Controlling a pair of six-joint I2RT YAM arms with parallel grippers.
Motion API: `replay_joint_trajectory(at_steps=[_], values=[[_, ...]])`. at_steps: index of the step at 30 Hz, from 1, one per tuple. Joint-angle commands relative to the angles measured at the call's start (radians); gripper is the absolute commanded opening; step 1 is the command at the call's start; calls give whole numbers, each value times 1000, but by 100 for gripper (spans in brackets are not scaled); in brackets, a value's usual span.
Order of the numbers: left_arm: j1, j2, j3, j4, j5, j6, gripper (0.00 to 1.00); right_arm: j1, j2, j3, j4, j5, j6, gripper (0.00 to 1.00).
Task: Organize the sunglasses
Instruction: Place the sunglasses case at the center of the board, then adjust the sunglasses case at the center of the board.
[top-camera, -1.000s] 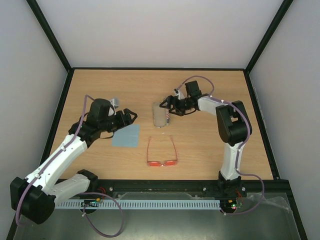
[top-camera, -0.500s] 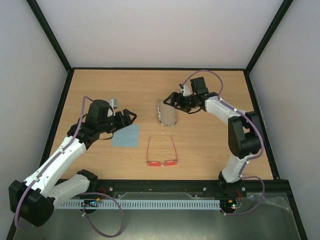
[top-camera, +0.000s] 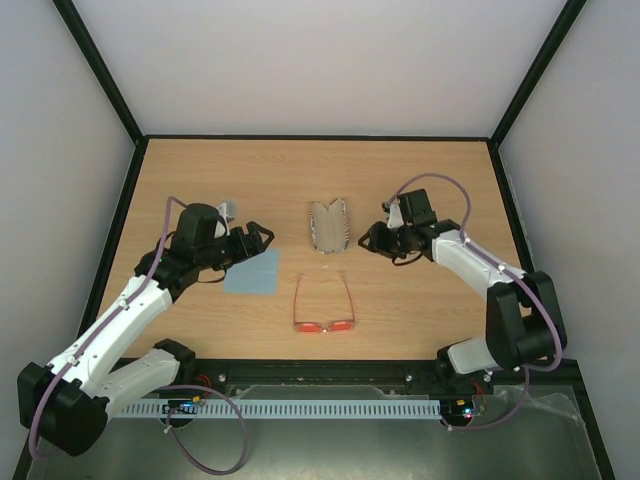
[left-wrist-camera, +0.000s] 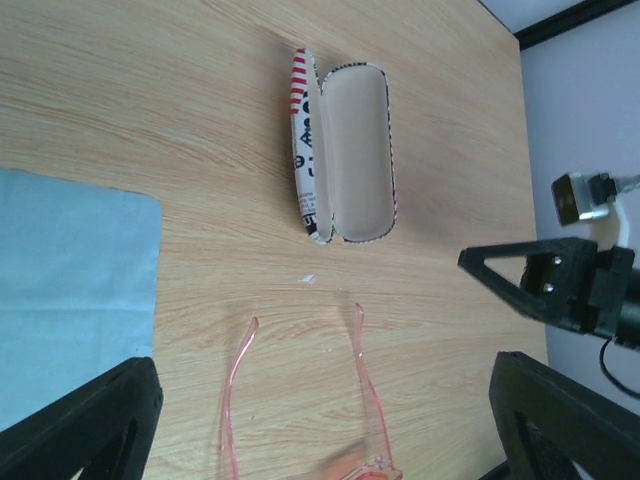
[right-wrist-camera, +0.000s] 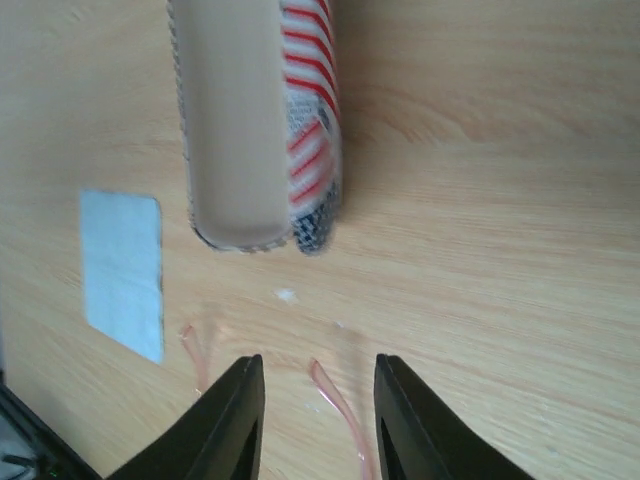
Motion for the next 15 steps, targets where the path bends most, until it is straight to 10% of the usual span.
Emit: replay_joint_trajectory(at_steps=[1,15], values=[[4,-9,-12,-9,-10,0,98,19,-37,-84,-34,32,15,30],[14,11,-15,-14,-26,13,99,127,241,111,-73,147,12,22]])
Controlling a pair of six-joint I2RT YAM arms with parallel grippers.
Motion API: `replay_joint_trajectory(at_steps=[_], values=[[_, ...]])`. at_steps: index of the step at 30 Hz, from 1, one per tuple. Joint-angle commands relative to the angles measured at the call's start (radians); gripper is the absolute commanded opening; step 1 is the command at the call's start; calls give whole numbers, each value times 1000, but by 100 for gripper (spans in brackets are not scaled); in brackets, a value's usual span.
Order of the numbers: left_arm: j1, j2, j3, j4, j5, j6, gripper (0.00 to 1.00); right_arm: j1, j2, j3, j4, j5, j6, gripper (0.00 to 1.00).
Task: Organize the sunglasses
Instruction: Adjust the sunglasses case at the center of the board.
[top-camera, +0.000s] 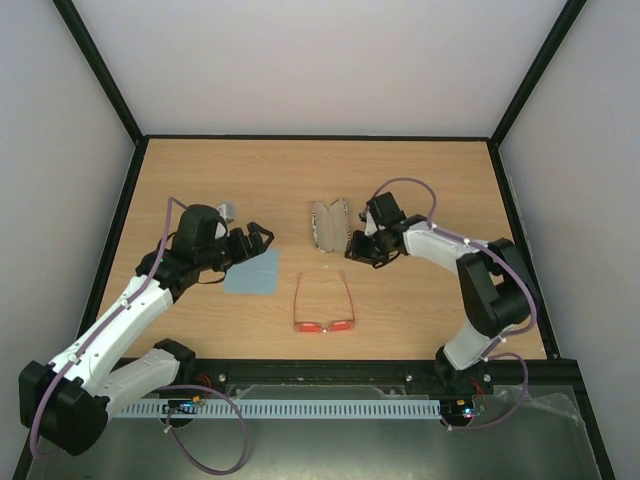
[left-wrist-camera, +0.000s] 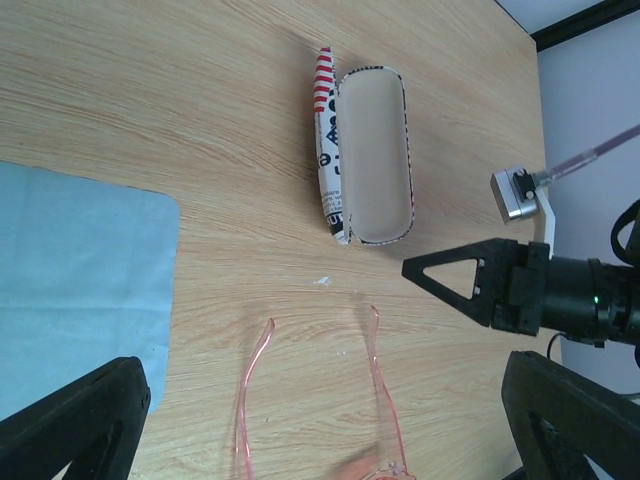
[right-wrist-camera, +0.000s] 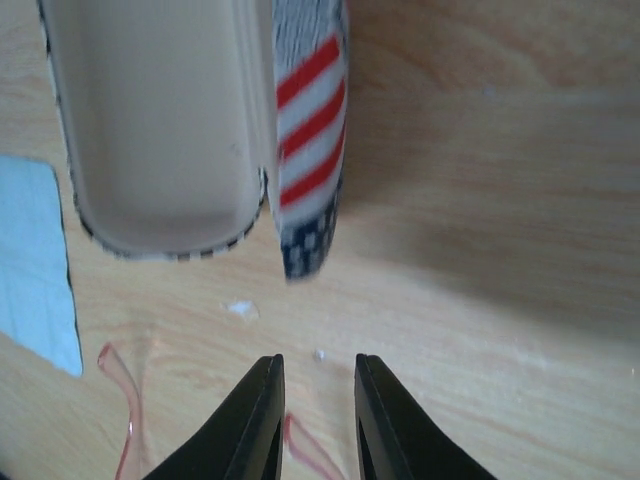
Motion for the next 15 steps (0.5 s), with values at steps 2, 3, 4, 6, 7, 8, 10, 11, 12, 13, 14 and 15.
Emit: replay_joint_trajectory(at_steps=[2,3,4,6,7,8,10,11,12,13,14,15], values=[[18,8,-1,-18,-10,19,100,3,101,122,-100,88,-26,20],[21,8,-1,-20,-8,21,100,3,123,144,-116,109,-31,19],[24,8,1,-20,-7,23,99,4,140,164,-132,130,-36,18],[28,12,0,-20,-5,26,100,3,173,205,-159,173,-43,17],[31,14,2,-21,-4,28,100,3,186,223,-178,206,-46,16],[33,14,3,-21,-3,28,99,3,198,241,-189,228,-48,16],[36,18,7,-23,-1,31,100,3,221,275,-202,264,-54,15],[37,20,9,-24,-1,33,100,2,229,288,-202,273,-58,16],[38,20,10,-26,-1,34,100,2,240,299,-203,280,-62,16],[39,21,12,-28,-1,36,99,1,252,314,-207,288,-65,16],[41,22,15,-30,-1,38,100,1,263,332,-211,293,-69,16],[42,25,17,-33,-1,39,100,1,274,351,-216,302,-73,16]])
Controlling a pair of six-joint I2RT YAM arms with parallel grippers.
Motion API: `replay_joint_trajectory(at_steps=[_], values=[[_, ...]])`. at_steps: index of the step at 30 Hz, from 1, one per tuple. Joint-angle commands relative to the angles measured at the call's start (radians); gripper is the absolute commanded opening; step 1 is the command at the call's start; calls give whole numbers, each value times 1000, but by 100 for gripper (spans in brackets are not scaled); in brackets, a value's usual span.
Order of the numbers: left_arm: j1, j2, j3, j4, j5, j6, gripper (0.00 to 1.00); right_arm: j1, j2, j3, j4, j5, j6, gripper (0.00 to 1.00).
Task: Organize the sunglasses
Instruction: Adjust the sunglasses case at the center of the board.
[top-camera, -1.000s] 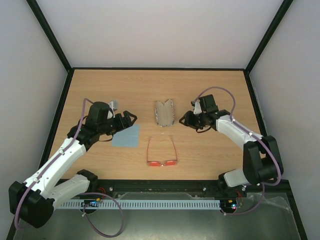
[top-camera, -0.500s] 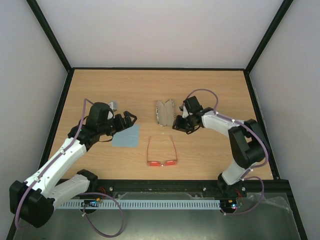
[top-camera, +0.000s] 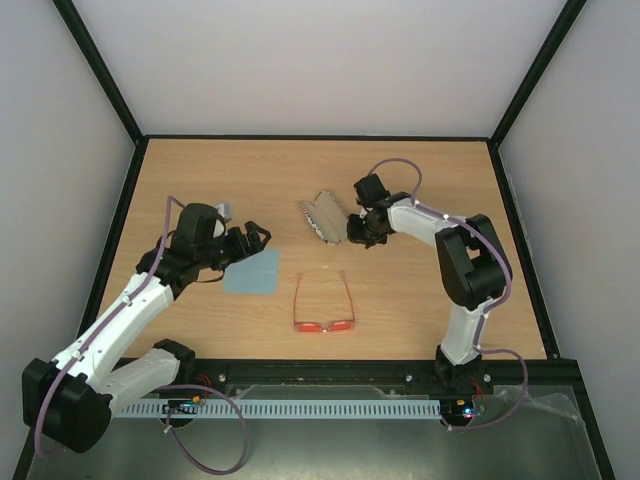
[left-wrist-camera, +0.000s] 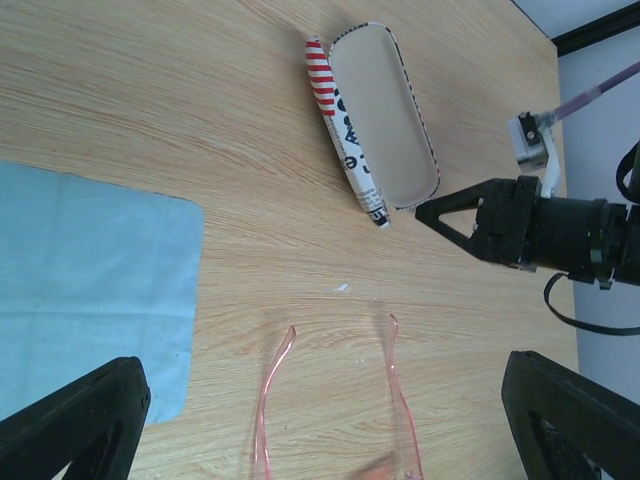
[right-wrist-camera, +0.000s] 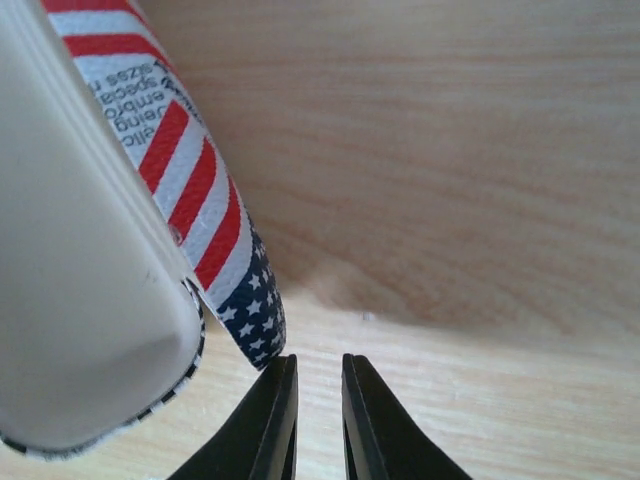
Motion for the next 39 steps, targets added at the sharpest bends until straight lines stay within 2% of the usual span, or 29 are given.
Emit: replay_joint_trajectory(at_steps=[1,10,20,29,31,36,39], values=[[10,8,20,-30,0,19,99,-1,53,86,-80,79,-30,16],[13,3,29,-43,-3,21,100,-52,175,269,-126,102,-52,18],[13,-7,36,-65,-14,24,100,-90,279,454,-160,61,-89,22],[35,3,50,-85,-41,41,100,-92,80,294,-135,86,-88,25],[54,10,53,-85,-41,46,100,-91,37,249,-134,52,-79,29],[160,28,51,-97,-51,62,99,-27,-155,94,-86,-9,-54,58],[227,43,51,-95,-72,75,100,33,-245,45,-84,-45,-32,69]])
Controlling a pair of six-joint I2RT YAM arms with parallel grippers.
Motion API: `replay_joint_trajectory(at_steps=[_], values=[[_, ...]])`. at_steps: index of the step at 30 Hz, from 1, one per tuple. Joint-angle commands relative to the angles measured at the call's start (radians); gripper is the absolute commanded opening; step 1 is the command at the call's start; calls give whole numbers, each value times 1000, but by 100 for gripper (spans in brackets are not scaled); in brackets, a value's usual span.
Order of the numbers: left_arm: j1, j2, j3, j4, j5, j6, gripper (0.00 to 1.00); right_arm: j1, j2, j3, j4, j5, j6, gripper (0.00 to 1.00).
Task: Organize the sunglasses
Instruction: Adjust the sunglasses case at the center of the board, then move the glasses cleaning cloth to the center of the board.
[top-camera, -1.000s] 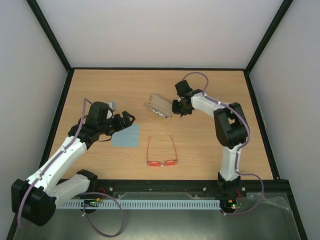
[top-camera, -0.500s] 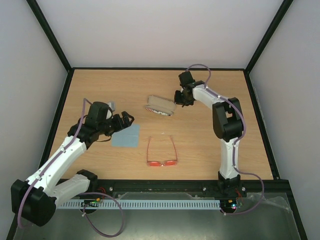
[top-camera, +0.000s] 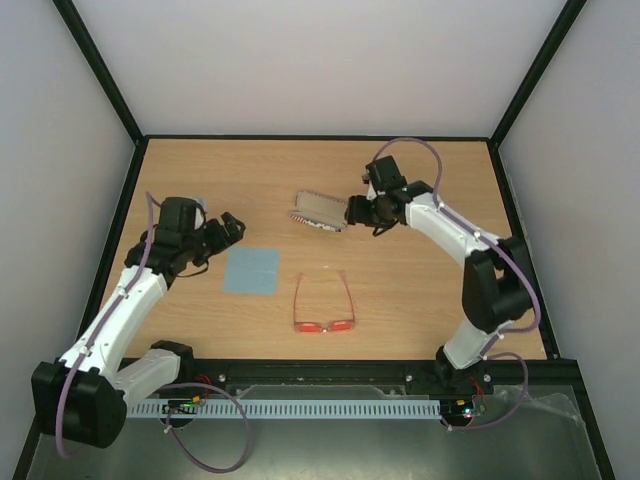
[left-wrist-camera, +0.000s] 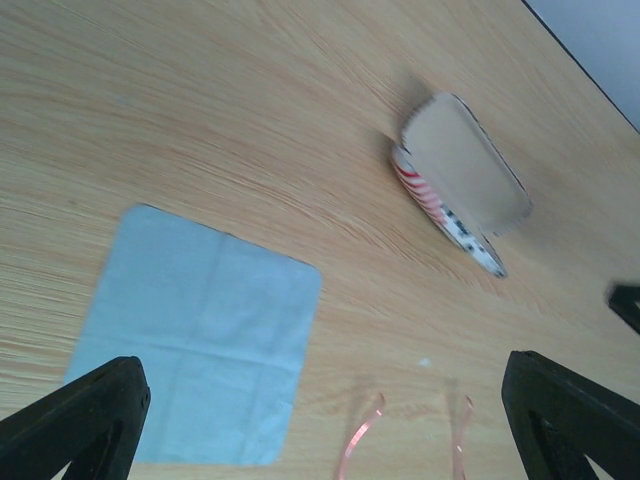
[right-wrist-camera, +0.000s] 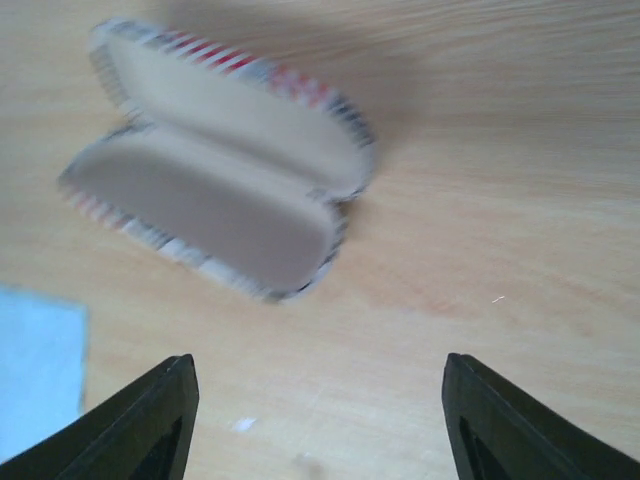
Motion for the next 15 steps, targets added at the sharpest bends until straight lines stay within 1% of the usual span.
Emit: replay_joint_trajectory(at_steps=[1,4,7,12,15], values=[[97,24,22,-21,-36,35,100,98,-143,-69,0,-80,39,71],[161,37,20,-7,-46,42,99,165,-182,-91,31,-128,89,72],[231,40,17,9,-47,45,99,240,-145,-62,63,-159,123,64],[348,59,13,37,2,64,99,320,15,37,95,-160,160,47],[398,70,10,42,33,81,100,361,124,130,74,-128,156,44]])
